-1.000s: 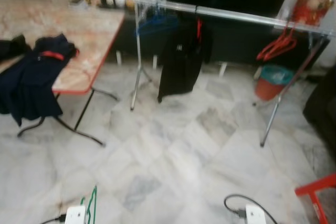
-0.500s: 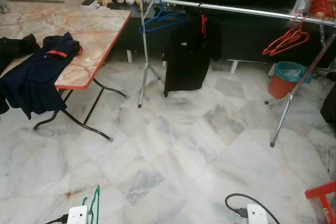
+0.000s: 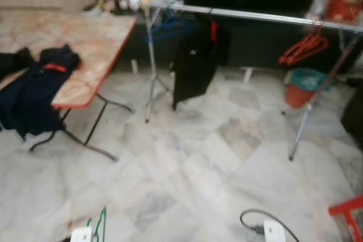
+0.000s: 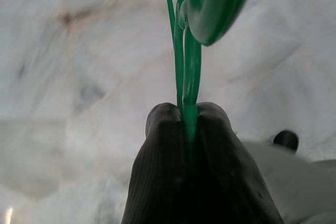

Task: Hang hanger

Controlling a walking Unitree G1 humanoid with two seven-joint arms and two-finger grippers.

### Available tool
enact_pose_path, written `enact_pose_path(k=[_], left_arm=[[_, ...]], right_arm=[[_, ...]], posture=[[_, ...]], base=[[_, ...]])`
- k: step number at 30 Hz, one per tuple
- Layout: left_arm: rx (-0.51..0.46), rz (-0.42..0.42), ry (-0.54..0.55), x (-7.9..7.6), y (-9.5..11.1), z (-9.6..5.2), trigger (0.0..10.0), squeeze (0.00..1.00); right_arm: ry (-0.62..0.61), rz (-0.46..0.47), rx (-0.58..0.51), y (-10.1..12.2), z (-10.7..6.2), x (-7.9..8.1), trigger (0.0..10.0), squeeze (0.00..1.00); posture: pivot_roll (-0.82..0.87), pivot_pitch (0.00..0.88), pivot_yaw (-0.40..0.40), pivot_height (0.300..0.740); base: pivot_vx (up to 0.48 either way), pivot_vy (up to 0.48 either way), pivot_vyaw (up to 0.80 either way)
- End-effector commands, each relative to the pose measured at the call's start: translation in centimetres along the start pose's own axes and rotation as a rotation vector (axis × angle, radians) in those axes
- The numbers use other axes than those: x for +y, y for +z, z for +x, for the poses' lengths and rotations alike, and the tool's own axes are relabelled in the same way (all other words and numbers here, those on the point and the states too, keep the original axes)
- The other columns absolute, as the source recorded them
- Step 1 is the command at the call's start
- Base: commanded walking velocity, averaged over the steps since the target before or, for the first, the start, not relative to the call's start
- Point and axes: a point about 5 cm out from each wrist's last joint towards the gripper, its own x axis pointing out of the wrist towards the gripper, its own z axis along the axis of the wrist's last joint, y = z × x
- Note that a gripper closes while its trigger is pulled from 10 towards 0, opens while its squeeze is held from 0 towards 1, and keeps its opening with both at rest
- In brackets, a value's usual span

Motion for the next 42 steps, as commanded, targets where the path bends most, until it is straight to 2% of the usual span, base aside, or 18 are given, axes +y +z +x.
enact_pose_path(k=[1, 14, 31, 42], left_arm=[[-0.009, 0.018, -0.021, -0.5, 0.4, 0.1, 10.0, 0.00], [0.006, 0.015, -0.037, -0.9, -0.1, 0.1, 10.0, 0.00], [0.039, 0.002, -0.016, -0.4, -1.4, -0.3, 10.0, 0.00], [0.032, 0.006, -0.021, -0.5, -1.0, -0.1, 10.0, 0.00]], right_arm=[[-0.006, 0.004, 0.001, 0.0, 0.0, -0.3, 10.0, 0.00], [-0.013, 0.005, -0.005, 0.2, 0.0, -0.4, 10.0, 0.00], [-0.002, -0.015, -0.007, 0.1, -0.1, -0.5, 10.0, 0.00], [-0.010, -0.018, -0.002, 0.1, 0.0, -0.5, 10.0, 0.00]], posture=[[0.13, 0.000, -0.034, 0.740], [0.11, 0.000, -0.038, 0.740], [0.13, 0.000, -0.046, 0.740], [0.13, 0.000, -0.046, 0.740]], base=[[0.379, 0.000, 0.00], [0.396, 0.000, 0.00], [0.401, 0.000, 0.00], [0.403, 0.000, 0.00]])
